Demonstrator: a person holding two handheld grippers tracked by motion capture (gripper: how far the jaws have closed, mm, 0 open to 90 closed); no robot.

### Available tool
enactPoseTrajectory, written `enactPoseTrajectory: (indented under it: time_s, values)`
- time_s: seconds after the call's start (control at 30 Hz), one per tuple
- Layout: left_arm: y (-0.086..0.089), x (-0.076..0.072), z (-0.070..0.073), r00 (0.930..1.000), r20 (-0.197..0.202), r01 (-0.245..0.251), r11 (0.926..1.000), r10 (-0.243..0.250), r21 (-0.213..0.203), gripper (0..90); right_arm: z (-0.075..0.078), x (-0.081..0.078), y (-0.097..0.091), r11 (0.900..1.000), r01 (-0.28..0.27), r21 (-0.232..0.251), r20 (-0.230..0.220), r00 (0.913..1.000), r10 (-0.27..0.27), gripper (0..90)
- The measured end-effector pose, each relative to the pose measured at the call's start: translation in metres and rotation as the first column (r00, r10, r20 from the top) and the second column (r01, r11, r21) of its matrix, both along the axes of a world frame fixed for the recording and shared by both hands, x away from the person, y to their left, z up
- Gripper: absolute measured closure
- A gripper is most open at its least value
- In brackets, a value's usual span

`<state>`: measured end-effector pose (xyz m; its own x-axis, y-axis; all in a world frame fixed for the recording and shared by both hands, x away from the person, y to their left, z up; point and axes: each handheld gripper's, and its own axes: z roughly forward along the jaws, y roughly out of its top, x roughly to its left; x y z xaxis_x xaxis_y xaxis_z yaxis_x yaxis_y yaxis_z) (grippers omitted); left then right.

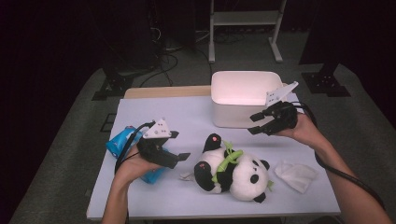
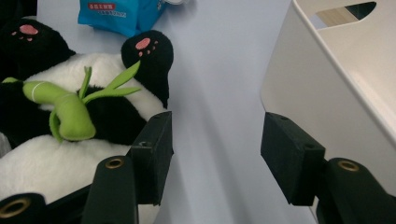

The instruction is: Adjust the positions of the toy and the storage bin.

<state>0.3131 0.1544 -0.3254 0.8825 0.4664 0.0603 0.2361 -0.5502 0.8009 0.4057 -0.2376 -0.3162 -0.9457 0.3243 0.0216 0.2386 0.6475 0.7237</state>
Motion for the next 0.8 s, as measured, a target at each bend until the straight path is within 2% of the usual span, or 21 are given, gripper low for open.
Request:
enactPoseTrajectory:
  time_s: [0.27, 0.5, 0.8]
  values:
    - [0.008, -0.003, 0.001, 0.9997, 0.001, -0.024, 0.9997, 0.024, 0.009, 13.6, 0.011, 0.020, 0.014, 0.9985, -0.045, -0.031, 0.002, 0.9990, 0.045, 42.7]
    - [0.012, -0.002, 0.002, 0.9993, 0.003, -0.037, 0.9993, 0.037, 0.003, 10.8, 0.020, 0.035, 0.023, 0.9970, -0.057, -0.053, -0.004, 0.9984, 0.057, 42.2]
    - [0.015, 0.000, 0.002, 0.9992, 0.003, -0.040, 0.9992, 0.040, 0.001, 10.0, 0.024, 0.053, 0.030, 0.9953, -0.073, -0.063, -0.006, 0.9973, 0.073, 42.2]
